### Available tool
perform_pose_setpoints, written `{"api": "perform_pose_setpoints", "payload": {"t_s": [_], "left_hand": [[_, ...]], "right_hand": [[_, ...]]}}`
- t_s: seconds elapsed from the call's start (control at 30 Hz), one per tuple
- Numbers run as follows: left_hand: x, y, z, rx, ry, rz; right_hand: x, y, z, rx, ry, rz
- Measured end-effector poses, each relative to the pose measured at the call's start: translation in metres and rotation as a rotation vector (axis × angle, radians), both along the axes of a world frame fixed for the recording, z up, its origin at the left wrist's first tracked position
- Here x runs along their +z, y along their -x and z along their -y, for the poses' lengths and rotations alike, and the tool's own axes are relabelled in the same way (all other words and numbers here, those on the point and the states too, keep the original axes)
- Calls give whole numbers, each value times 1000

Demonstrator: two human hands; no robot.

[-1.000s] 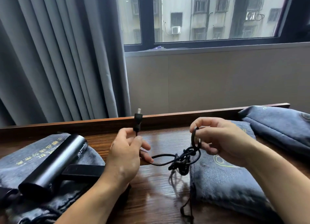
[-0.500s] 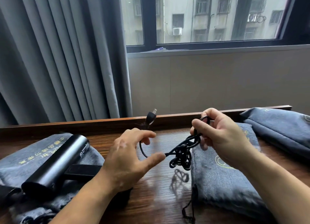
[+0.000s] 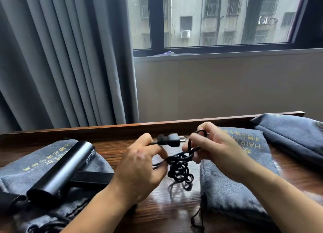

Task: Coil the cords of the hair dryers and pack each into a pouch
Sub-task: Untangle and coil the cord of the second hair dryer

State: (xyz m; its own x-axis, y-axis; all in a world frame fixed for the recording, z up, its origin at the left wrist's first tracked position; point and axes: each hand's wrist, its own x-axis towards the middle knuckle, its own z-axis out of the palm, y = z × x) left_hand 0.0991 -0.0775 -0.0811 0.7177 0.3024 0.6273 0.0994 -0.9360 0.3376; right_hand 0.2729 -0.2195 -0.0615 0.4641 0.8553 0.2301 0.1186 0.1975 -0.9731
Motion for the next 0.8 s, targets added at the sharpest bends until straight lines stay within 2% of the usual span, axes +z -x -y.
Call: {"api": "perform_pose_setpoints", "payload": {"t_s": [0.1,0.17,0.23,0.33,0.4,0.47,0.53,0.63,0.8], "left_hand": [[5,1,1,64,70,114],[6,1,3,103,169,180],[5,0,0,126,348,274],[6,-3,-7,65,721,462],[8,-4,-11,69,848,555],[6,-4,-16,116,878,597],[4,-3,-21,190,842,553],[6,1,-22,190,735,468],[5,-2,-3,-49,682,397]], "right_hand": [[-2,-3,2,64,25,46],[-5,0,-1,48,73,163],[-7,3,-4,22,126,316],[-4,-3,-1,-16,185,466],[-1,-7,5,37,215,522],[0,-7,9,130,233,585],[-1,-5,8,121,197,621],[-5,-3,2,14,68,435],[-6,8,-4,27,-40,199]]}}
